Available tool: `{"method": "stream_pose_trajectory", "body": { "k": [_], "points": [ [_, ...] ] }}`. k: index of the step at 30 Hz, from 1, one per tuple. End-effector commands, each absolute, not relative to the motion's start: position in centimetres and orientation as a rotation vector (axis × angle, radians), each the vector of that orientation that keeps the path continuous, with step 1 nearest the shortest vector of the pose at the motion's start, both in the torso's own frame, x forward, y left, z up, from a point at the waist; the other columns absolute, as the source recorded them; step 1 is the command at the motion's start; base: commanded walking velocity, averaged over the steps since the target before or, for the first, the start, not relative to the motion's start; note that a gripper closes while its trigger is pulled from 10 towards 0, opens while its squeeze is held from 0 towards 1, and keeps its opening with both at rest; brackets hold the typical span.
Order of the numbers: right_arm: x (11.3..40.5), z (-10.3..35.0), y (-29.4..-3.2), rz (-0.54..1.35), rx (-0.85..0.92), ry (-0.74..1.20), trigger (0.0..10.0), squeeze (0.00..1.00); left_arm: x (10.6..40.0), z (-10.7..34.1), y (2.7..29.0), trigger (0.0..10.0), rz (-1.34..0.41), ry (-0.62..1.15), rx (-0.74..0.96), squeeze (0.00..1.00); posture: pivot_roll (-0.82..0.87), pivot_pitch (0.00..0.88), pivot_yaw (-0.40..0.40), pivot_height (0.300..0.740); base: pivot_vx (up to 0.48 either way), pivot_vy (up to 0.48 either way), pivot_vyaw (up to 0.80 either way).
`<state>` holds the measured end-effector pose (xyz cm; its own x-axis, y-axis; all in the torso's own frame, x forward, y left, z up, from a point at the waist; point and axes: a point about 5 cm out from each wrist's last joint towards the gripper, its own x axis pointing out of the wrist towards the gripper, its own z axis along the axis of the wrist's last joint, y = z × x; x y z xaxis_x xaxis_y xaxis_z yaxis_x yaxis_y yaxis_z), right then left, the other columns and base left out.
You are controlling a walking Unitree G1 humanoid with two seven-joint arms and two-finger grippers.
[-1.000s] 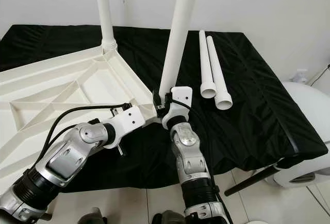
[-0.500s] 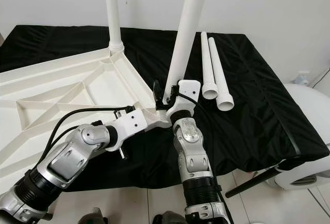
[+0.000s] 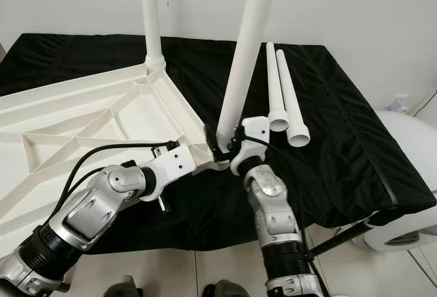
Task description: Building children table
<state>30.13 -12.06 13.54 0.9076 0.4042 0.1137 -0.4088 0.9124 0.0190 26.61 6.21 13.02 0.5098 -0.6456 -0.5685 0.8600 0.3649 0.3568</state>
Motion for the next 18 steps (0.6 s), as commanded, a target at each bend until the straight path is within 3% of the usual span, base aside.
{"method": "stream_pose_trajectory", "body": {
  "k": [1,2,18],
  "points": [
    [30.4,13.1,-12.6,0.519,-0.006,-0.095,10.0,0.0,26.7,13.3,5.7,10.0,-1.001,0.327,0.708,0.0,0.02,0.0,-0.079,0.74,0.0,0.0,0.0],
    [30.8,13.1,-13.3,0.608,-0.05,-0.09,10.0,0.0,26.9,13.4,5.7,10.0,-1.001,0.323,0.708,0.0,0.02,0.0,-0.076,0.74,0.0,0.0,0.0],
    [33.1,13.6,-14.1,0.804,-0.09,-0.051,10.0,0.0,27.1,13.7,5.8,10.0,-0.996,0.316,0.714,0.0,0.03,0.0,-0.072,0.74,0.0,0.0,0.0]
  ]
}}
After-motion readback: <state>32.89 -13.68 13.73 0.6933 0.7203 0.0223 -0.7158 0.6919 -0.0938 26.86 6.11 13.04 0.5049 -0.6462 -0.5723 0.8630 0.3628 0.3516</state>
